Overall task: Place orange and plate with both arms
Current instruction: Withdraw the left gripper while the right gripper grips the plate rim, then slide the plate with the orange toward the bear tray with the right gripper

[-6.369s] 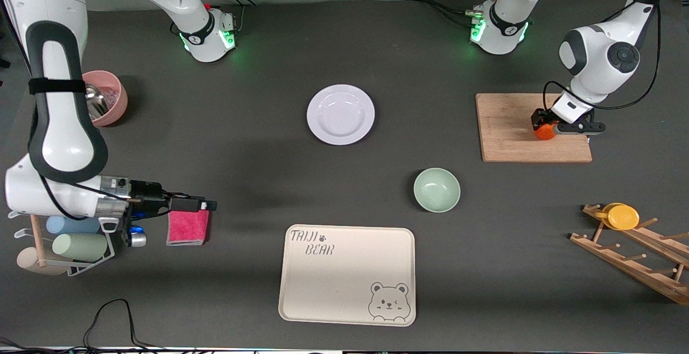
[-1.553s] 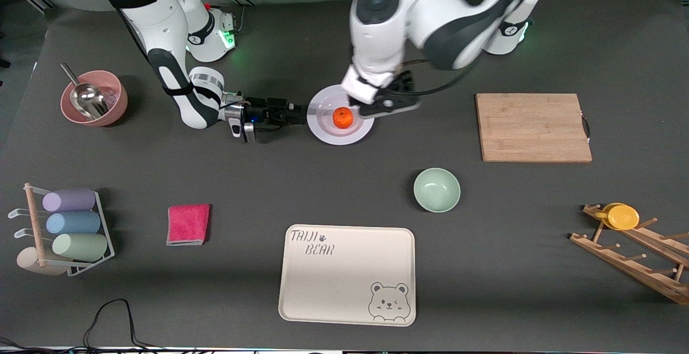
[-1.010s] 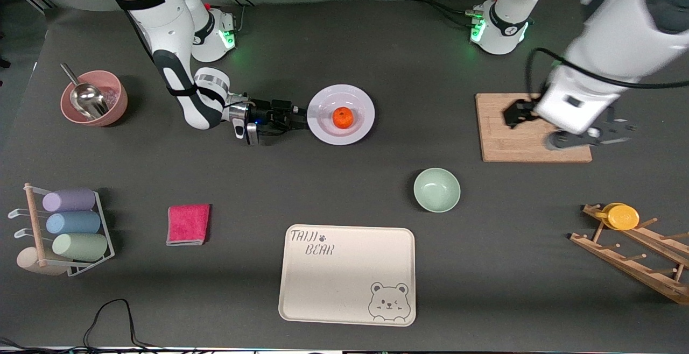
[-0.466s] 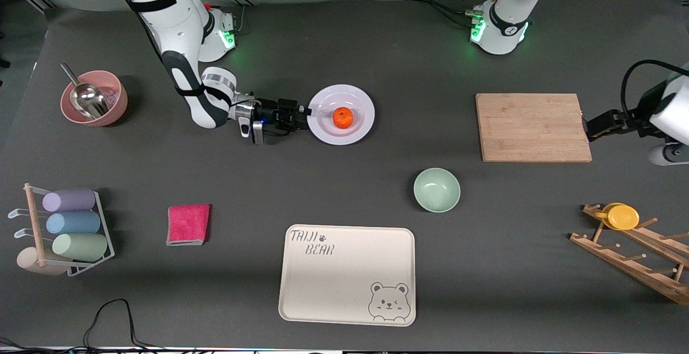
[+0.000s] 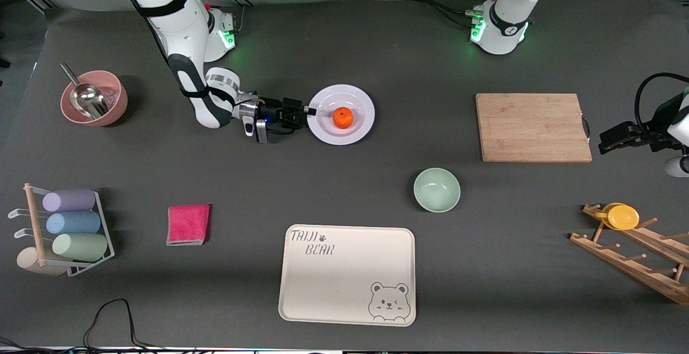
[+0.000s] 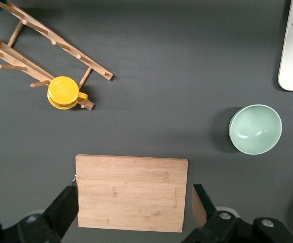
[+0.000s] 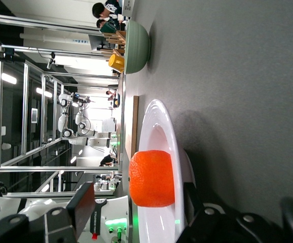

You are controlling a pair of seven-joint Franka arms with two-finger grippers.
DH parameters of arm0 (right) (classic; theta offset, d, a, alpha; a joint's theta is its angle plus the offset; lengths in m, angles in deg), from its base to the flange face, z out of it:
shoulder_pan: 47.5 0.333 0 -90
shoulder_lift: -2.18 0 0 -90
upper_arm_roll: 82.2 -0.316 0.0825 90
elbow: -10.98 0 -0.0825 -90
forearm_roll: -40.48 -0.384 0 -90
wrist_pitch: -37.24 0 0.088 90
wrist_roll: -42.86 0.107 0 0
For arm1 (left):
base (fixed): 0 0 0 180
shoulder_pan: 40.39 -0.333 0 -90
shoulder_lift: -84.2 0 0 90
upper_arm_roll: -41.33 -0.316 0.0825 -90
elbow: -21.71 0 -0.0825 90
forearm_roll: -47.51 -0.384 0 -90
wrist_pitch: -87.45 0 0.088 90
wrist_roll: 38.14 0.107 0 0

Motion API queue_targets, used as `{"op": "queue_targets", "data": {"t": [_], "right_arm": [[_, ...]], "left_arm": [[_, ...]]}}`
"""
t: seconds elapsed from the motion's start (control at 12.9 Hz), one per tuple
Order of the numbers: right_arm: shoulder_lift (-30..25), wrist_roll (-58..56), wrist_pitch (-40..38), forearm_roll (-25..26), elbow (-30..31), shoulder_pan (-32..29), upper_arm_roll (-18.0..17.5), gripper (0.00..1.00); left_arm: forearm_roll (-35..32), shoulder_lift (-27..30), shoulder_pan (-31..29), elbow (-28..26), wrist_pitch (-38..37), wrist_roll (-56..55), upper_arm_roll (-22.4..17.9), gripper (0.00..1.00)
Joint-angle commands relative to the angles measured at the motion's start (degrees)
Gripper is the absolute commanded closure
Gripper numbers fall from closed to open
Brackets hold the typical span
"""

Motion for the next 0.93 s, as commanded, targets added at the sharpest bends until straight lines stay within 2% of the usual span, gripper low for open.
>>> {"op": "queue_targets", "data": {"t": [0.0,0.08,0.16,0.31,0.39,0.85], "right_arm": [[3.6,-3.8,-0.1,-2.9,-2.3,1.9,0.2,0.31],[3.7,-5.2,-0.1,-3.2,-2.3,1.9,0.2,0.38],[3.9,-6.6,-0.1,-3.6,-2.3,1.9,0.2,0.51],[4.0,-7.8,-0.1,-3.6,-2.3,1.9,0.2,0.82],[4.0,-9.0,-0.1,-3.6,-2.3,1.9,0.2,0.98],[4.2,-10.0,-0.1,-3.9,-2.2,1.8,0.2,1.0]], "left_arm": [[0.7,5.0,6.1,-4.4,2.1,1.2,-5.5,0.0],[0.8,5.8,6.6,-4.9,1.6,1.2,-5.5,0.0],[1.4,6.4,7.6,-5.4,1.3,1.3,-6.3,0.0],[5.0,6.9,10.8,-5.3,-0.1,2.1,-10.6,0.0],[5.1,6.7,11.0,-4.8,-1.1,2.8,-10.9,0.0],[5.3,6.1,11.0,-3.8,-2.8,2.9,-10.6,0.0]]}}
